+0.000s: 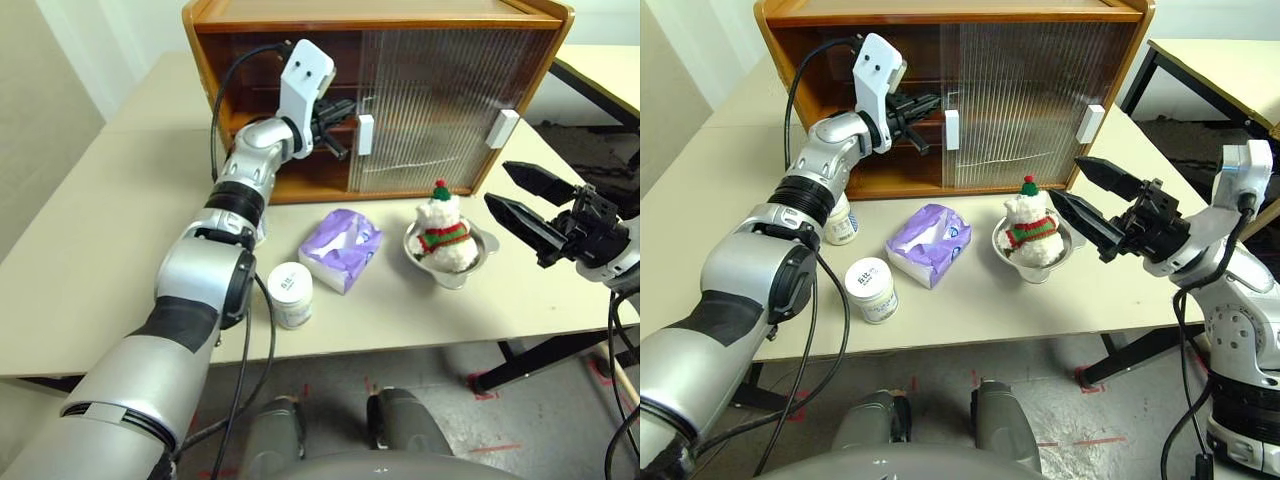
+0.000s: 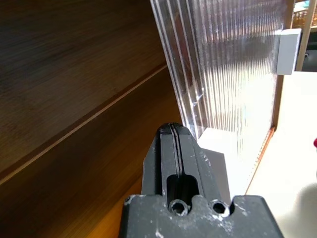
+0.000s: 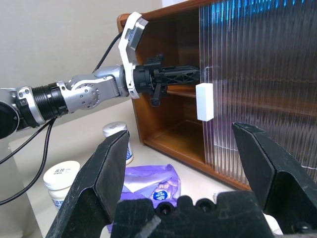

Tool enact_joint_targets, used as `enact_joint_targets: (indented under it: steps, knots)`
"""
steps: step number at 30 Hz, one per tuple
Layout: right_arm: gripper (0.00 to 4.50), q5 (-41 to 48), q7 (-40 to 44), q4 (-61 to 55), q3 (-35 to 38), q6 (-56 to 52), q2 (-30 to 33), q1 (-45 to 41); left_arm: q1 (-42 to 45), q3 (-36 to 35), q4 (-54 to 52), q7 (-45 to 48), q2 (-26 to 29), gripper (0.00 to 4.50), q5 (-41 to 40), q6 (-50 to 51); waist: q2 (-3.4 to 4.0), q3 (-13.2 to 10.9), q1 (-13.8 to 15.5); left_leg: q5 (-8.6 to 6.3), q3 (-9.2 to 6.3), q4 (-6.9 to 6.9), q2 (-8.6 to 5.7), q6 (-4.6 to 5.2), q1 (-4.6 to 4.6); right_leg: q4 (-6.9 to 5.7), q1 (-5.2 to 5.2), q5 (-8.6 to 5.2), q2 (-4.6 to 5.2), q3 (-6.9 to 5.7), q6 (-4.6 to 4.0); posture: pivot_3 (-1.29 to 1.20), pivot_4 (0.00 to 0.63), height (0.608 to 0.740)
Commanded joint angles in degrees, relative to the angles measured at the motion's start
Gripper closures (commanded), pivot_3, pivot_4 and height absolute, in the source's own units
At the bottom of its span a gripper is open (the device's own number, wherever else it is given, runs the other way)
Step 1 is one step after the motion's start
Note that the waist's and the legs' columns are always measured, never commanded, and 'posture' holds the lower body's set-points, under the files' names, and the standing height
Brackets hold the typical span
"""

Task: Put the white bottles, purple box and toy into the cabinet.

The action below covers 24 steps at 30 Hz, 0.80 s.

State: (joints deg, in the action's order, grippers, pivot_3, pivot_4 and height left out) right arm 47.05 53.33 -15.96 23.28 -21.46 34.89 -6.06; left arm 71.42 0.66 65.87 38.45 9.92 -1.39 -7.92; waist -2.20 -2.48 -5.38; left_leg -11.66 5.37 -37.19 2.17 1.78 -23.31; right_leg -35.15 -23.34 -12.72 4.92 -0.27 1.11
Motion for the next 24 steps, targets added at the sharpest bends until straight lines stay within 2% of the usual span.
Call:
enact_joint_targets:
  steps: [1,9,12,13,15,17,24]
  knots:
    - [0.0,0.5,-0.1,-1.3,0.3,0.6,0.1,0.2,0.9,0.6,1.2,0.4,-0.9,4.47,1.1,-0.3,0.0,0.0,0.0,0.0,0.0,0.0,-0.01,0.0,0.0,-0.01,0.0,0.0,0.0,0.0,0.0,-0.17,0.0,0.74]
    - [0.0,0.2,0.7,0.0,-0.6,0.4,0.3,-1.1,0.5,-0.7,0.0,2.1,1.1,4.47,-0.1,0.4,0.0,0.0,0.0,0.0,-0.01,-0.01,-0.02,0.0,0.0,-0.03,0.0,0.0,0.01,0.0,0.01,-0.14,0.0,0.74]
    - [0.0,0.2,1.3,0.7,-1.0,0.1,0.4,-1.6,-0.2,-1.5,-2.3,3.9,3.6,4.47,-0.9,1.8,0.0,0.0,-0.1,0.0,-0.01,-0.01,-0.02,0.0,0.01,-0.1,0.0,-0.01,0.01,0.0,0.03,-0.12,0.0,0.74]
    - [0.0,0.0,1.9,1.3,-1.6,-0.1,0.6,-1.8,-0.8,-1.7,-4.4,5.2,5.4,4.31,-1.3,3.3,0.0,0.0,-0.1,0.0,-0.01,-0.01,-0.02,0.0,0.02,-0.14,-0.04,-0.02,0.01,0.0,0.03,-0.12,0.0,0.74]
    - [0.0,-0.6,3.3,2.4,-2.8,-0.5,1.0,-2.1,-2.4,-1.7,-9.7,8.5,8.8,3.87,-2.2,8.3,0.0,0.0,-0.4,0.0,-0.01,0.0,0.0,0.0,0.06,-0.22,-0.07,-0.03,0.0,0.02,0.01,-0.1,0.0,0.74]
    - [0.0,-0.9,4.4,3.1,-3.9,-0.8,1.3,-2.4,-4.6,-1.9,-16.0,11.8,11.5,3.22,-3.7,14.4,0.03,0.0,-0.6,0.0,-0.02,0.01,0.01,0.0,0.1,-0.3,-0.08,-0.05,-0.02,0.02,-0.03,-0.09,0.0,0.74]
    - [0.0,-1.6,8.0,5.9,-8.2,-2.3,2.2,-5.7,-16.3,-6.3,-42.0,18.9,24.9,0.53,-12.6,36.6,0.03,-0.1,-0.1,0.0,-0.07,-0.05,0.28,0.0,0.13,-0.47,-0.12,-0.08,-0.01,0.09,-0.06,-0.03,0.0,0.74]
